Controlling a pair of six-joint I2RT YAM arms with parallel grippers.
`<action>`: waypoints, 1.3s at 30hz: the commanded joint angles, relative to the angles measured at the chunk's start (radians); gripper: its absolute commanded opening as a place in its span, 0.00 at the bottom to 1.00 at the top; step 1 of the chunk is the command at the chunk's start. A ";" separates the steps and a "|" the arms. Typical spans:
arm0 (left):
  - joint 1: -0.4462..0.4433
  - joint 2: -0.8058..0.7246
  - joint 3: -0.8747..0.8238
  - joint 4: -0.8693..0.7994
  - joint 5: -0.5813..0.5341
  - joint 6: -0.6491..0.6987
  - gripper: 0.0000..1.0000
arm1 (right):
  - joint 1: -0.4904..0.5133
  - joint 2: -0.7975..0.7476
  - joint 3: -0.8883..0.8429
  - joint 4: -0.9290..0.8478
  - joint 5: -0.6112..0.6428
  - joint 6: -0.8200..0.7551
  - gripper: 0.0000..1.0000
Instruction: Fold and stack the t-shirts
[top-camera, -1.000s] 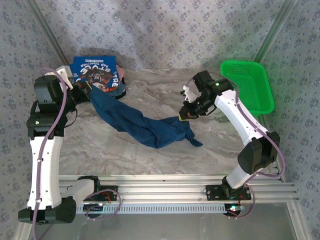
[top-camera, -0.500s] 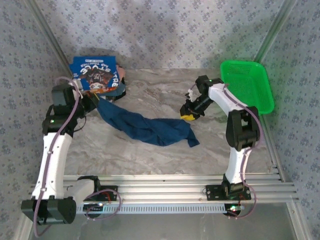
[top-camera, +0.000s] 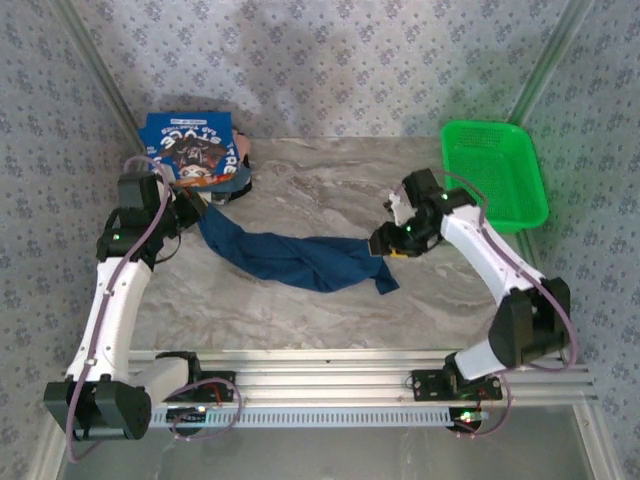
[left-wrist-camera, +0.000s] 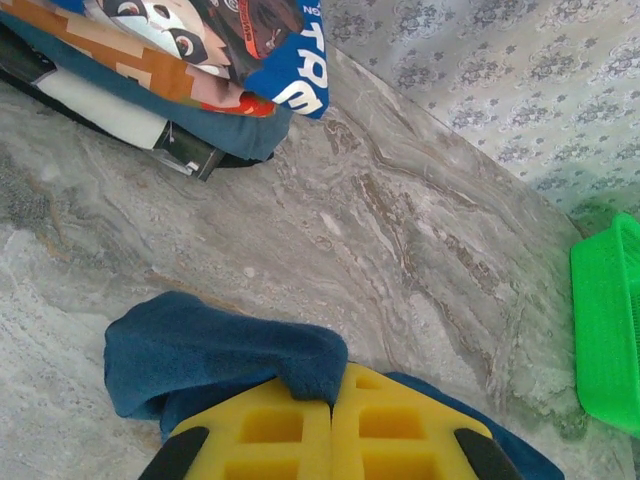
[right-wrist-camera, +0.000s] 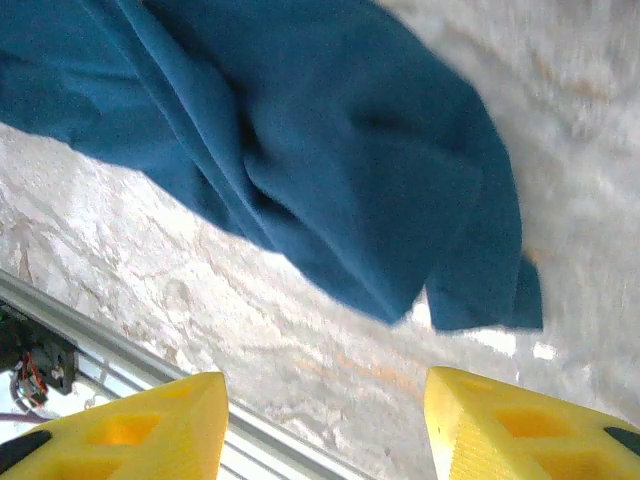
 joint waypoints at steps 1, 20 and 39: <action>-0.007 -0.018 0.001 0.033 0.023 0.004 0.00 | 0.007 0.001 -0.140 0.154 -0.083 0.055 0.56; -0.007 -0.043 0.003 -0.013 0.012 0.024 0.00 | -0.005 0.053 -0.248 0.408 -0.163 0.107 0.24; 0.018 -0.049 0.035 -0.040 0.003 0.059 0.00 | -0.008 -0.161 -0.009 0.053 -0.351 0.130 0.00</action>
